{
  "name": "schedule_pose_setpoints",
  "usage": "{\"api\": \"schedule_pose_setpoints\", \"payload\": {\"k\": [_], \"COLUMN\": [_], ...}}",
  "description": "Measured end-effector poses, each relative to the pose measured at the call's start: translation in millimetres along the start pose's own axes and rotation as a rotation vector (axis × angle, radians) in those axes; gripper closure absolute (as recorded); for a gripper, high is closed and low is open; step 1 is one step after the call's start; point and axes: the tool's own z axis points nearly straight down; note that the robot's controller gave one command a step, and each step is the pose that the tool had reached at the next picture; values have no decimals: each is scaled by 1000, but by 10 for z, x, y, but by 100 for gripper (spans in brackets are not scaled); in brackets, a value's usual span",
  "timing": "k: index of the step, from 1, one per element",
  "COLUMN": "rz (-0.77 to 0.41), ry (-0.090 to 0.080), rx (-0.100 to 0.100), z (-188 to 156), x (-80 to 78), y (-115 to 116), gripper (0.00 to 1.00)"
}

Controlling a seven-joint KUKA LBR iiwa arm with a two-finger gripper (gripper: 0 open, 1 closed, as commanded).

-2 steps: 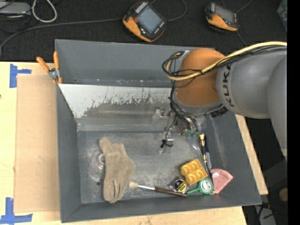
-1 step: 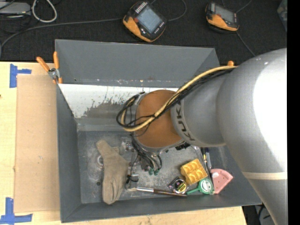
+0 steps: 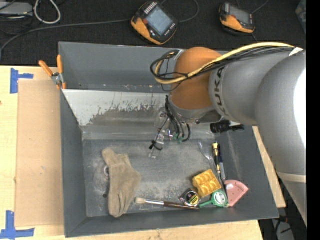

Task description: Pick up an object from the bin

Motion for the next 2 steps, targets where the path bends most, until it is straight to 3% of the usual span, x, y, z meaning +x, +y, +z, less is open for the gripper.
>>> {"api": "schedule_pose_setpoints", "payload": {"k": [1,2], "rz": [-239,-10], "ry": [15,5], "rx": [-1,-1], "z": [270,677], "x": [1031,810], "y": [612,587], "gripper": [0,0]}}
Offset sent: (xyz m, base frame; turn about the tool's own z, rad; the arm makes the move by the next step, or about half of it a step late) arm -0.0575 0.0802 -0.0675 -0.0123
